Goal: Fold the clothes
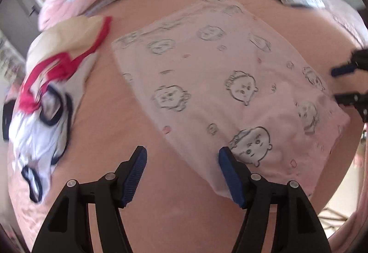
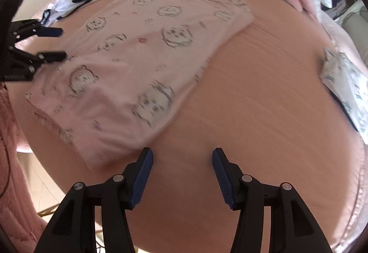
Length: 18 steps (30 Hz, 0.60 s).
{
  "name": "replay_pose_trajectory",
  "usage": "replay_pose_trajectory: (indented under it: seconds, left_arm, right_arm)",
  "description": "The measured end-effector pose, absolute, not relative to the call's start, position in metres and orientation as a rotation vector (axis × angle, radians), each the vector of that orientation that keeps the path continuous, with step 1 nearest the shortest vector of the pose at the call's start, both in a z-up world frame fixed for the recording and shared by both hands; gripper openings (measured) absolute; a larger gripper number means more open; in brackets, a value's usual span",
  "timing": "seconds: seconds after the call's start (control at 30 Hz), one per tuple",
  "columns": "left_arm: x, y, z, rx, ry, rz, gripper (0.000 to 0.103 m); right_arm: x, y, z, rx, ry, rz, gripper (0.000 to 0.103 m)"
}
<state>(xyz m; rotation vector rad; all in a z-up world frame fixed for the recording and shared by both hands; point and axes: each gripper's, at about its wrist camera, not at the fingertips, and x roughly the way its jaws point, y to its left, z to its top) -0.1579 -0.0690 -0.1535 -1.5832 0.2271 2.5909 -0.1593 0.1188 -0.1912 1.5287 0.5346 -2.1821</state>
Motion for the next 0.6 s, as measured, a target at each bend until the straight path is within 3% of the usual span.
replay_pose_trajectory:
  seconds: [0.1, 0.23, 0.4, 0.5, 0.6]
  left_arm:
    - [-0.172, -0.057, -0.149, -1.468, -0.021, 2.628, 0.063]
    - [-0.179, -0.021, -0.165, -1.491, 0.001, 2.713, 0.063]
    - [-0.165, -0.013, -0.181, -1.549, 0.079, 2.696, 0.064]
    - [-0.144, -0.012, -0.178, -1.581, 0.186, 2.608, 0.064]
    - [-0.132, -0.016, -0.173, -1.621, 0.207, 2.528, 0.064]
  right_arm:
    - [-0.172, 0.105, -0.169, 1.432, 0.367, -2.259, 0.054]
    - [-0.214, 0.074, -0.166, 1.336, 0.201, -2.357, 0.054]
    - [-0.237, 0.085, -0.190, 1.468, 0.325, -2.325, 0.053]
    - [-0.206, 0.100, -0.187, 1.500, 0.417, -2.286, 0.054]
    - [-0.170, 0.124, -0.183, 1.533, 0.388, -2.246, 0.056]
